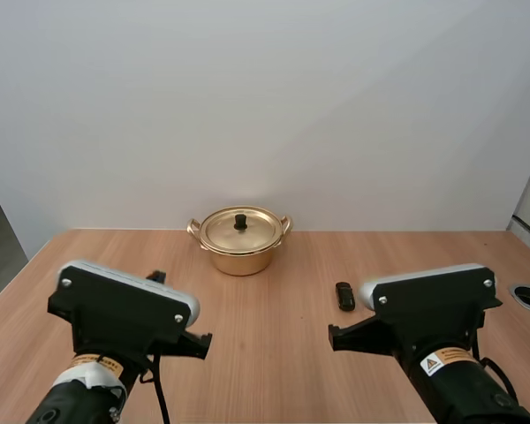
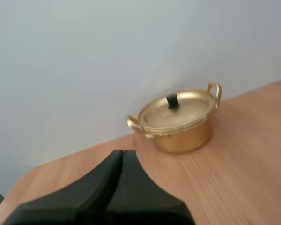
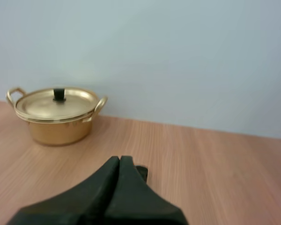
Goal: Open the pot, put the car inside, and close it
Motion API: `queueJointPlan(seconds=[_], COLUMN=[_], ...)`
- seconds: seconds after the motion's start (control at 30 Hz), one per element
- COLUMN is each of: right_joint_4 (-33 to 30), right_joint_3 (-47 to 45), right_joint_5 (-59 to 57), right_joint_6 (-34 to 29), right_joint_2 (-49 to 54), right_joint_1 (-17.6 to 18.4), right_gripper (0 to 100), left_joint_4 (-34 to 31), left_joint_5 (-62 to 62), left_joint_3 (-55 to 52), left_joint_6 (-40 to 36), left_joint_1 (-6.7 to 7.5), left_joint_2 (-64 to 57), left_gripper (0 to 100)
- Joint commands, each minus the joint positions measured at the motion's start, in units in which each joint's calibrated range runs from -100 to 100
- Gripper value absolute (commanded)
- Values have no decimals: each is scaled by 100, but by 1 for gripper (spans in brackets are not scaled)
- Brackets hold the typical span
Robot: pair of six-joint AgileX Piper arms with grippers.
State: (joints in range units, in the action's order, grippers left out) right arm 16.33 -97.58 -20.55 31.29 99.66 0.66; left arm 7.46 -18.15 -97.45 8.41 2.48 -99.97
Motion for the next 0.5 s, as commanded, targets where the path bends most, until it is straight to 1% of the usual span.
queueJointPlan(seconds=[0.0,0.07,0.13,0.23,0.33,0.4,0.47], right_joint_4=[59,49,49,49,49,49,112], right_joint_3=[560,944,1324,1896,2335,2522,2670], right_joint_5=[105,-1,-417,-987,-1349,-1683,-1793], right_joint_6=[-2,-2,-2,-2,-2,-2,-2], right_joint_2=[-326,-772,-1234,-2054,-2911,-3407,-3824], right_joint_1=[-4,-43,-164,-351,-438,-438,-438], right_gripper=[0,0,0,0,0,0,0], left_joint_4=[7,-10,-74,-87,-87,-76,-87], left_joint_5=[-35,-280,-752,-2004,-2743,-2868,-2579], left_joint_3=[891,1254,1666,2301,2860,3099,3286], left_joint_6=[-341,-341,-341,-351,-532,-691,-681], left_joint_1=[-3,-3,-3,-3,-3,-3,-3], left_joint_2=[263,741,1359,2567,3731,4314,4704], left_gripper=[0,0,0,0,0,0,0])
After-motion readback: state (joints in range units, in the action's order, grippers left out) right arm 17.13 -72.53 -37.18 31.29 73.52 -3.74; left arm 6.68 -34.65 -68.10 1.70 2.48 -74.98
